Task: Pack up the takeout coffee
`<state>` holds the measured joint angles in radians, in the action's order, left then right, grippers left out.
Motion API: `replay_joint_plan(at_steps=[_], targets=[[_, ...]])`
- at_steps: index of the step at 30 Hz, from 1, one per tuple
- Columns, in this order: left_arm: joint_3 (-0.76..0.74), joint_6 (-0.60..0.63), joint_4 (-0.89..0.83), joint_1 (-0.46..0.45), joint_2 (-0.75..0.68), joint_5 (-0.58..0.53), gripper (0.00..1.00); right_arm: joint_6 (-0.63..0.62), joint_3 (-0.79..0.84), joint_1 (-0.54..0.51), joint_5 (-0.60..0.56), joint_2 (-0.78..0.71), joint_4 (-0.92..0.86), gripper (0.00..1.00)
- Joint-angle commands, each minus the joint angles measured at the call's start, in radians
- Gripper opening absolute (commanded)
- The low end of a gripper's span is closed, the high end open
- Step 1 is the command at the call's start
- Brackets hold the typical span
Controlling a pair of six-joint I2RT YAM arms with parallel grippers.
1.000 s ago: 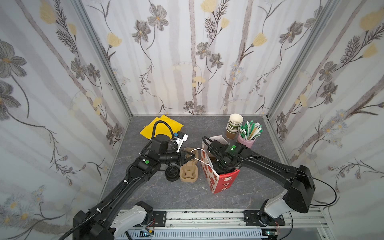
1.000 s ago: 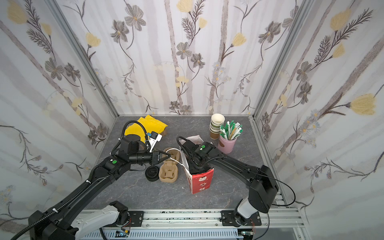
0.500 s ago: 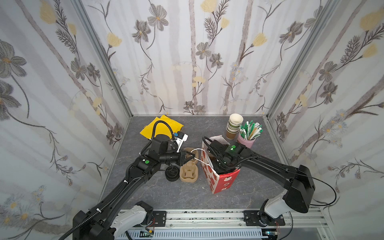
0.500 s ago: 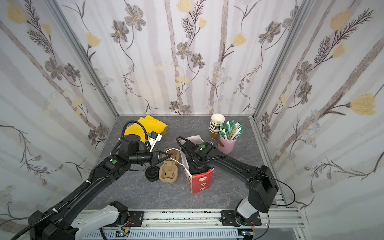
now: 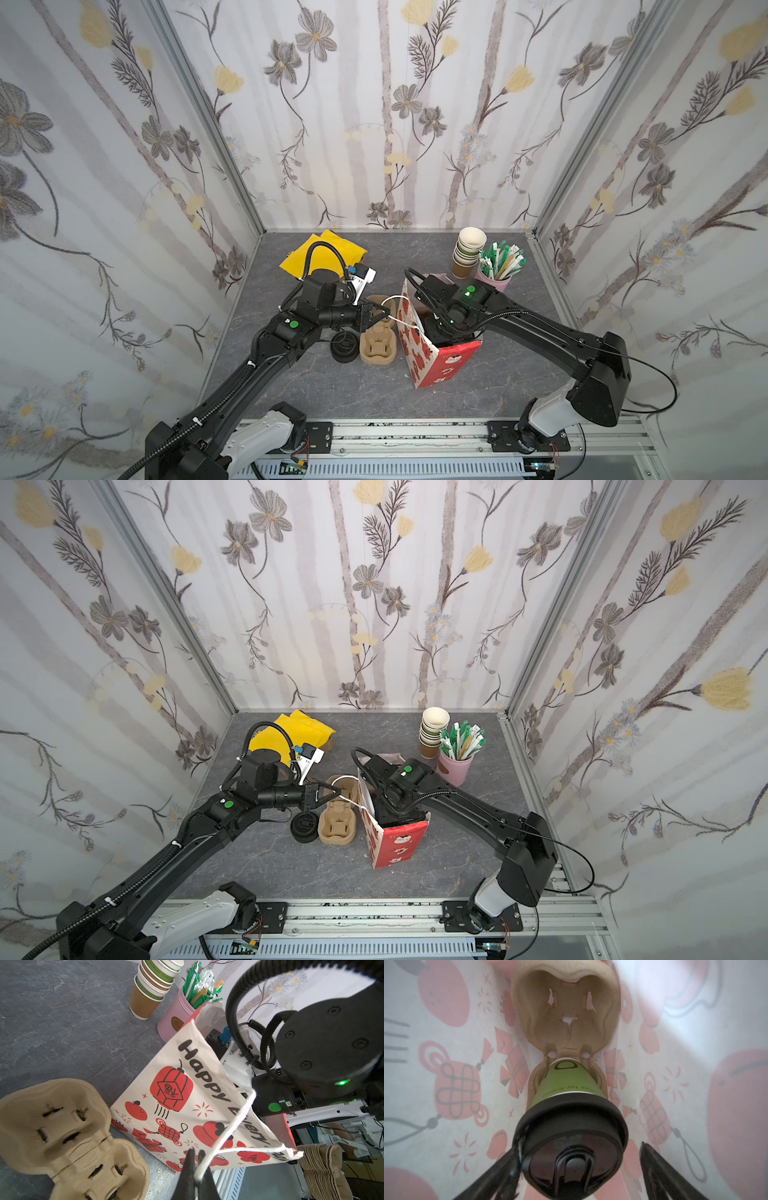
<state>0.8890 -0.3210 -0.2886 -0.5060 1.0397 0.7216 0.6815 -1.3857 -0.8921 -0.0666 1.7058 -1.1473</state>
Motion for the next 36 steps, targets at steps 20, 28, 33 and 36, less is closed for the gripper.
replay_joint_plan(at_steps=[20, 28, 33, 36], targets=[[-0.051, 0.016, 0.026, 0.001, -0.027, -0.076, 0.00, 0.090, 0.011, 0.002, -0.087, -0.044, 0.037, 0.90], [-0.070, 0.022, 0.026, 0.001, -0.034, -0.073, 0.00, 0.114, 0.010, -0.005, -0.101, -0.008, 0.046, 0.76], [-0.080, 0.024, 0.026, 0.001, -0.047, -0.083, 0.00, 0.148, -0.040, -0.003, -0.147, -0.024, 0.024, 0.74], [-0.086, 0.026, 0.026, 0.001, -0.049, -0.082, 0.00, 0.160, -0.070, -0.003, -0.158, -0.038, 0.033, 0.77]])
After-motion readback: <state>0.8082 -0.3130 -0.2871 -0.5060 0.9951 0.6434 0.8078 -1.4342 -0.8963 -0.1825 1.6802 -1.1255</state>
